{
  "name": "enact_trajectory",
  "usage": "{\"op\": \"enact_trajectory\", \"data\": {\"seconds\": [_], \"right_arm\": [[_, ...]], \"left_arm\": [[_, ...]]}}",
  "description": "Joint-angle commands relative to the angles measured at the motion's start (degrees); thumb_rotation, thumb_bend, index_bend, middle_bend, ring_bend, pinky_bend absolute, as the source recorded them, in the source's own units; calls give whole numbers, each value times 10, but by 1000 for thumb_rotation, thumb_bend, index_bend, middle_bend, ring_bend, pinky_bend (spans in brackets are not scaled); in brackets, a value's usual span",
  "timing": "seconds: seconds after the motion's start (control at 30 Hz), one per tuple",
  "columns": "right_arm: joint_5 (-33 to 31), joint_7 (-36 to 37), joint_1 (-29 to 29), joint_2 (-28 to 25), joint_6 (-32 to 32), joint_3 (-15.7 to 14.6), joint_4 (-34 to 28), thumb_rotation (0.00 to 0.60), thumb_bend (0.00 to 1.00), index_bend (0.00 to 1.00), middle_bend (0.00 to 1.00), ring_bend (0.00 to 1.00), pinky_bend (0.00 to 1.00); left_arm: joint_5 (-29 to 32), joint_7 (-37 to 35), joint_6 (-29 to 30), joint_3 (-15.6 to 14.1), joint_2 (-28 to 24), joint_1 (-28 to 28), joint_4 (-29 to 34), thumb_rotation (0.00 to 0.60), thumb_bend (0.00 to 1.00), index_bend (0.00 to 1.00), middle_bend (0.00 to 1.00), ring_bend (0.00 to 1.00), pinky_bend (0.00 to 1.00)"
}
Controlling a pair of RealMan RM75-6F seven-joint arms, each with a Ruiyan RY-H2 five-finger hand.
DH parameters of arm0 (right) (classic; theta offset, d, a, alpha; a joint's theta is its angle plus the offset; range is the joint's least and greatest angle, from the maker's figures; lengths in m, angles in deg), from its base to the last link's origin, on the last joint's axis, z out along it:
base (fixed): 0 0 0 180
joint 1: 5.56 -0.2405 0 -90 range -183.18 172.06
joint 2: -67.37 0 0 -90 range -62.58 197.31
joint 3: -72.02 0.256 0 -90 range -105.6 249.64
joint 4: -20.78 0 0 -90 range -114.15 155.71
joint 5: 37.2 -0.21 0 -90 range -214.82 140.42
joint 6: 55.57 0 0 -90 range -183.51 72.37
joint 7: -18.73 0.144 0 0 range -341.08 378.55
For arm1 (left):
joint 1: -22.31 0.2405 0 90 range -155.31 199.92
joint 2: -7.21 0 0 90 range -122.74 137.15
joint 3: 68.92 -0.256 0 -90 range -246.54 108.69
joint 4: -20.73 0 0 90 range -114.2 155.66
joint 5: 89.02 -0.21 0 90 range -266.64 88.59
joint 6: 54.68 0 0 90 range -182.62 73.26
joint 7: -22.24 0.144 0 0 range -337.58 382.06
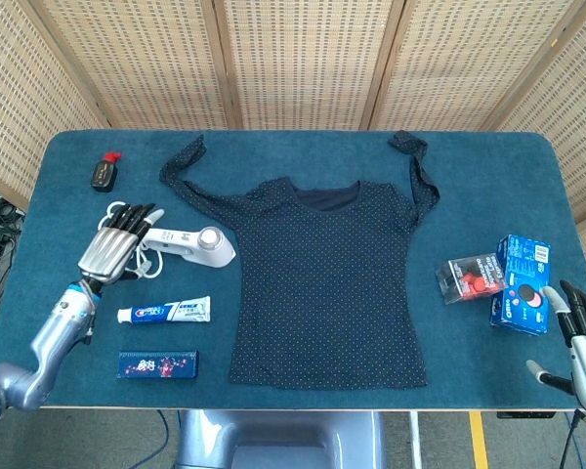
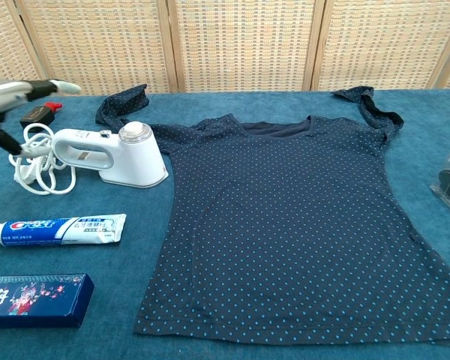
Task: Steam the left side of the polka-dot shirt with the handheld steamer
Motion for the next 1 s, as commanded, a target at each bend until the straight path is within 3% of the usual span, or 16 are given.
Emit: {"op": "enact_trajectory", "data": {"seconds": [0.03,0.53,1.0], "right_arm": [[-3,-2,-2,1,3,1,0,600,0,90,0,0,0],[-21,-9,-5,4,11,7,4,600,0,90,0,0,0],[-41,-13,-9,8,21,15,9,600,0,91,0,0,0]], "left_arm": [[3,-26,-25,0,38,-32,-49,600,356,0,0,0,0],[20,-47,-97,-9,102,-91,-164,600,356,0,0,0,0],[21,-108,-110,-4,163,-136,-284,600,356,0,0,0,0]]}}
